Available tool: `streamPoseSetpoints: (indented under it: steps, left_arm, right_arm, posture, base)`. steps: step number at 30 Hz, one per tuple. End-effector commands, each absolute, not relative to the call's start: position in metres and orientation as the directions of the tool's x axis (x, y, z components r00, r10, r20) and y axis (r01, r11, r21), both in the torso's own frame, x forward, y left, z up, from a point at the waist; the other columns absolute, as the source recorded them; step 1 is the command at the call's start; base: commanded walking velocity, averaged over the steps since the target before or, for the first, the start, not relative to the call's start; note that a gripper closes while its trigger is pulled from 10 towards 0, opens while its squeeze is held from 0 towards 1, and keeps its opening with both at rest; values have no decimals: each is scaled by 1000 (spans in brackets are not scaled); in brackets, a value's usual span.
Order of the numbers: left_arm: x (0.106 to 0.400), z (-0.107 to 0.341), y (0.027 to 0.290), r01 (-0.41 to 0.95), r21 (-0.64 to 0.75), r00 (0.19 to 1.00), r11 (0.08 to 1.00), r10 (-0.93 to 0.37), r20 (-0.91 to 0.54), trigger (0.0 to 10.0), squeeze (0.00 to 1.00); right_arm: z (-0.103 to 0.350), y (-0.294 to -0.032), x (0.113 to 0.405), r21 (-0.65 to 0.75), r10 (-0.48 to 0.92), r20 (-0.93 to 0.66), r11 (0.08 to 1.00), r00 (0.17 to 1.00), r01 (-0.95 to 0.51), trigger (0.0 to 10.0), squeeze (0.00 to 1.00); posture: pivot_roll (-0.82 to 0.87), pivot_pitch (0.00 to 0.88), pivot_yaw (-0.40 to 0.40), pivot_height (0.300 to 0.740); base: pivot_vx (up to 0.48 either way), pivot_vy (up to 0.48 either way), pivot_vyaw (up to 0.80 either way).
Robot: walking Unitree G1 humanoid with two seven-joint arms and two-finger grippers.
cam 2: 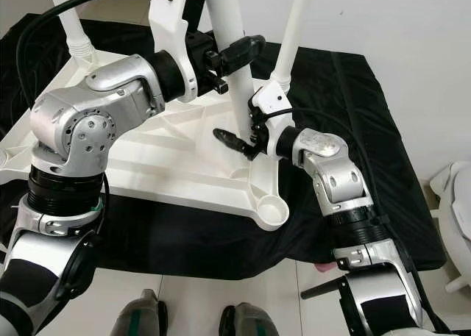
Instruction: Building children table
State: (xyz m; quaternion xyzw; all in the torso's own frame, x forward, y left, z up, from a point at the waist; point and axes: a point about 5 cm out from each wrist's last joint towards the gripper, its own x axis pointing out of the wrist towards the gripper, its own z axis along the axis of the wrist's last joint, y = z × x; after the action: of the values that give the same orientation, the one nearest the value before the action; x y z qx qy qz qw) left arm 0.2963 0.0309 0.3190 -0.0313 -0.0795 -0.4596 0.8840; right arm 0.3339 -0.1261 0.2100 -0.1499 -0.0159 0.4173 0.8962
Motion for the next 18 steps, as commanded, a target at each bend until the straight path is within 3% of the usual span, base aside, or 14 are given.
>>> streamPoseSetpoints:
  steps: [1, 15, 16, 17, 18]
  left_arm:
    - [289, 324, 25, 850, 51, 506, 524, -841, 191, 10000, 0]
    - [283, 324, 19, 868, 55, 476, 494, -857, 198, 10000, 0]
    - [281, 325, 17, 872, 53, 468, 487, -860, 205, 10000, 0]
    - [280, 327, 16, 879, 41, 455, 475, -862, 222, 10000, 1000]
    - [279, 329, 16, 884, 32, 448, 467, -863, 234, 10000, 1000]
  right_arm:
    - [213, -127, 337, -282, 743, -81, 622, 664, -731, 0, 0]
    - [213, -127, 340, -268, 720, -86, 649, 688, -712, 0, 0]
    - [213, -128, 341, -267, 711, -88, 658, 698, -704, 824, 0]
    - [212, -129, 344, -262, 692, -91, 677, 716, -688, 10000, 0]
    - [212, -129, 345, -258, 679, -92, 690, 728, -676, 10000, 0]
  posture:
    - [15, 20, -65, 740]
    - [17, 21, -61, 740]
    - [17, 21, -61, 740]
    - [17, 26, -58, 740]
    - [17, 26, -58, 740]
  base:
    - [0, 0, 0]
    - [0, 0, 0]
    - [0, 0, 0]
    - [0, 0, 0]
    - [0, 0, 0]
